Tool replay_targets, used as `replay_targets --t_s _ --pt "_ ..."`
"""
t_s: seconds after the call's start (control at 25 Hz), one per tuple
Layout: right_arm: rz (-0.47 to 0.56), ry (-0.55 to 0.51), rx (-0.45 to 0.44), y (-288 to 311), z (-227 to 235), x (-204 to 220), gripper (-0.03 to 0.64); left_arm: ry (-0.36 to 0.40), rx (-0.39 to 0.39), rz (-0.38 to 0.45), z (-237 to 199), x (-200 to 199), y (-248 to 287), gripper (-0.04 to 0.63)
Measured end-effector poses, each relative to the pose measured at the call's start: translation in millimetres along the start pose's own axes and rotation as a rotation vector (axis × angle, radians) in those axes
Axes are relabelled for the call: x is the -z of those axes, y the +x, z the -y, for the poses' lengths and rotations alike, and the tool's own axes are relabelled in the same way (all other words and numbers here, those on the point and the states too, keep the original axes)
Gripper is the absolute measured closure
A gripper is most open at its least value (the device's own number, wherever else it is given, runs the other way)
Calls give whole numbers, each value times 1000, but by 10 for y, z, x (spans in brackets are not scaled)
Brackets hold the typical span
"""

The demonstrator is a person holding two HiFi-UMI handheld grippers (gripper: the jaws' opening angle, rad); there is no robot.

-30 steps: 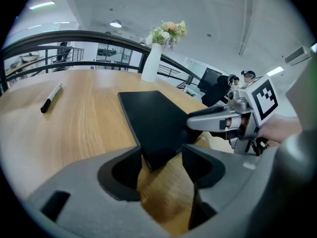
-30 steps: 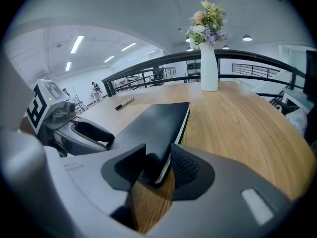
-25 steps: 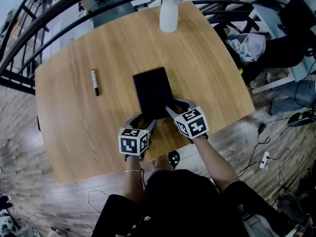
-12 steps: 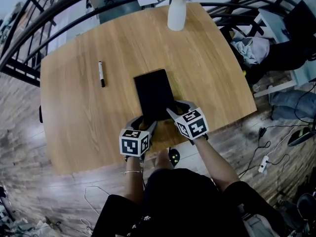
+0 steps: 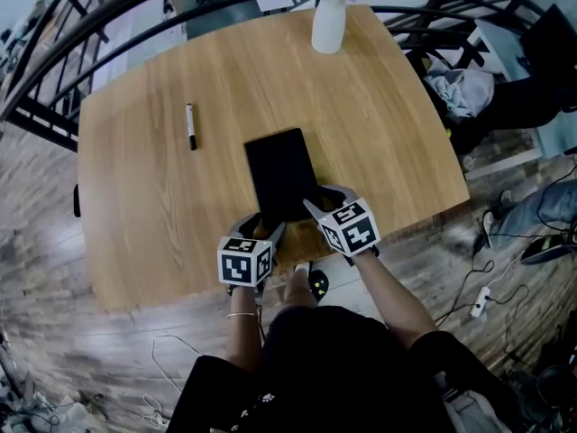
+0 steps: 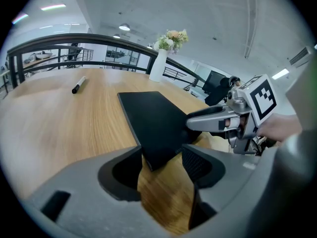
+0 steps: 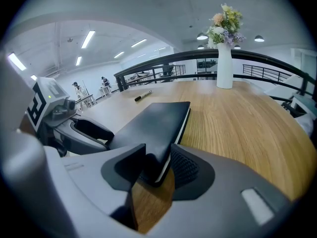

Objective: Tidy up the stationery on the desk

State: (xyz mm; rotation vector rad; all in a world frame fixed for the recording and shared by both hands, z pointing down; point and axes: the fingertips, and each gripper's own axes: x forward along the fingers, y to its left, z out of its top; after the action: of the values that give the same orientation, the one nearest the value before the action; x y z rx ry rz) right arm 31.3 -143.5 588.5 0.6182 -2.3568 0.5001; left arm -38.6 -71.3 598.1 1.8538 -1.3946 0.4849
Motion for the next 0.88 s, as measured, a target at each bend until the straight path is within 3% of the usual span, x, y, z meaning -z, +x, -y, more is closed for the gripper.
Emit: replay_targets --t_s 0.88 --pt "6 2 -22 -17 -77 106 442 -39 33 22 17 90 -95 350"
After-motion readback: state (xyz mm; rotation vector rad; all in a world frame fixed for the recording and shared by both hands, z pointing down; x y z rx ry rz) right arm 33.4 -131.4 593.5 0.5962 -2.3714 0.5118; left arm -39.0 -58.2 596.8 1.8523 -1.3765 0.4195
